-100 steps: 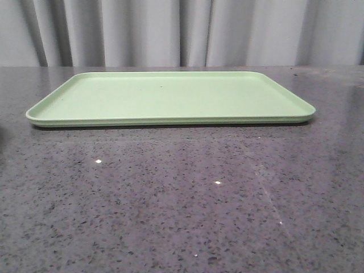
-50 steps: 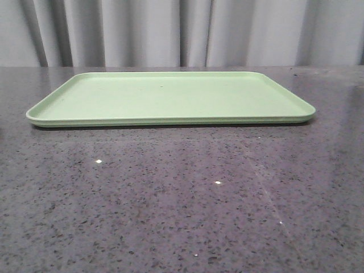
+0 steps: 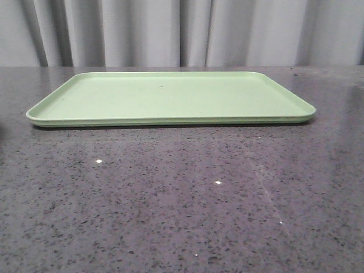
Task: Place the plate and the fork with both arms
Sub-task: 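Carry the cream plate with the left gripper over the green tray, then lower the plate onto the tray and open the left gripper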
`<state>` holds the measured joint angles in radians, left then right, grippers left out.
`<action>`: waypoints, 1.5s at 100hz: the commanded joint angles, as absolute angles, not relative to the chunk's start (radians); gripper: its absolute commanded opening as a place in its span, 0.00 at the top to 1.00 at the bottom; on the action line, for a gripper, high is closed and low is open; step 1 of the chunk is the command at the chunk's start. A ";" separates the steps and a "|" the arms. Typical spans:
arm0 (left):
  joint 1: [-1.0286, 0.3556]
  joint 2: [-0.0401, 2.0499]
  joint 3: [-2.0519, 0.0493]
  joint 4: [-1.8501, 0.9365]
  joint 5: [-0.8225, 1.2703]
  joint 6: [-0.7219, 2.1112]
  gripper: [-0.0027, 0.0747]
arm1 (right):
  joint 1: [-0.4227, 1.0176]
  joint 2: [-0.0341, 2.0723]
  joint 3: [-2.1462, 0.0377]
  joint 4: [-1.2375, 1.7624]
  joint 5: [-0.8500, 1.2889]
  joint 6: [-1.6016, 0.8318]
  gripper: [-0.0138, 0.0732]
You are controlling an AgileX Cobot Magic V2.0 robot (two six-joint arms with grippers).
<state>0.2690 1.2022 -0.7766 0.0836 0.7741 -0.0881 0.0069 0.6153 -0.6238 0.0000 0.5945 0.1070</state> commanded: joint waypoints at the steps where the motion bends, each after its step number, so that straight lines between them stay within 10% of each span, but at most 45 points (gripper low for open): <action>1: 0.284 1.163 -0.802 0.038 0.786 -0.079 0.99 | 0.009 0.622 -0.654 0.000 0.523 0.103 0.30; 66: 0.399 1.068 -0.994 -0.404 0.812 0.166 0.99 | 0.009 0.623 -0.654 0.005 0.524 0.103 0.30; 150: -0.216 1.563 -1.267 -0.699 0.443 0.151 0.99 | 0.009 0.623 -0.654 0.010 0.532 0.103 0.30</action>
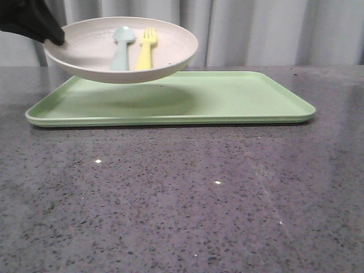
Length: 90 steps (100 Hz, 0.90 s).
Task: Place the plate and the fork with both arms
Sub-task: 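Lower the plate onto the tray and open the left gripper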
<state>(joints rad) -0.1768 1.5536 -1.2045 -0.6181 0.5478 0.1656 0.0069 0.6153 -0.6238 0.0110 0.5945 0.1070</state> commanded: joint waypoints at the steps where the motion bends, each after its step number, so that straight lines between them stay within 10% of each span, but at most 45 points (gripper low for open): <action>1: -0.216 1.563 -1.267 -0.701 0.440 0.151 0.99 | 0.009 0.623 -0.654 0.010 0.532 0.103 0.30; 68: -0.275 1.733 -1.327 -0.725 0.429 0.151 0.98 | 0.009 0.623 -0.654 0.010 0.532 0.103 0.30; 90: -0.273 1.733 -1.327 -0.725 0.429 0.151 0.67 | 0.009 0.623 -0.654 0.010 0.542 0.103 0.30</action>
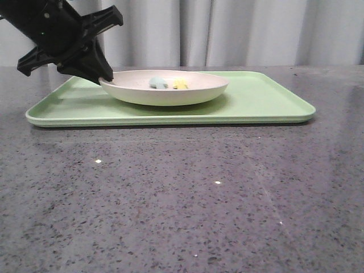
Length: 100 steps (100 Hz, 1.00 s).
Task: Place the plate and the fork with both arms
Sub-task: 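Lower the plate onto the tray and open the left gripper, then withdraw the left gripper and move the right gripper above the plate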
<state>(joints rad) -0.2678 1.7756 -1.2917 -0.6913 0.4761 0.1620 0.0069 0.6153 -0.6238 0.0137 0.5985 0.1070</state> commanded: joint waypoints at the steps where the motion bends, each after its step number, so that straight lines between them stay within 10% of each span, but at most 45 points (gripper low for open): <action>1: -0.273 1.733 -1.327 -0.725 0.429 0.151 0.65 | 0.009 0.623 -0.654 0.010 0.542 0.103 0.30; 100: -0.169 1.126 -0.918 -0.481 0.344 0.151 0.72 | 0.041 0.624 -0.660 0.044 0.573 0.103 0.30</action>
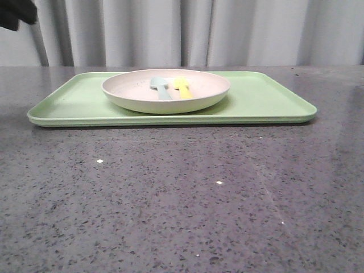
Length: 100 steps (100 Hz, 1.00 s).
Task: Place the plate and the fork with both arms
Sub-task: 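Withdraw the left gripper and move the right gripper above the plate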
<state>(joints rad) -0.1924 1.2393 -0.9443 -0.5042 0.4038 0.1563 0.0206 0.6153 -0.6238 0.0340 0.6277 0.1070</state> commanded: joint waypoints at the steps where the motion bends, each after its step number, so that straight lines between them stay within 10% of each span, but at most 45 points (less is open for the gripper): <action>1: -0.167 1.119 -0.908 -0.479 0.344 0.151 0.72 | 0.046 0.624 -0.660 0.044 0.573 0.103 0.30; 100: -0.012 0.635 -0.727 -0.227 0.654 0.104 0.76 | 0.303 1.111 -1.220 0.047 0.764 0.102 0.30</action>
<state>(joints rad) -0.0149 0.6357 -0.6986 -0.2153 0.7194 0.1139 0.2736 1.0588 -1.1294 0.0510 0.8180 0.1070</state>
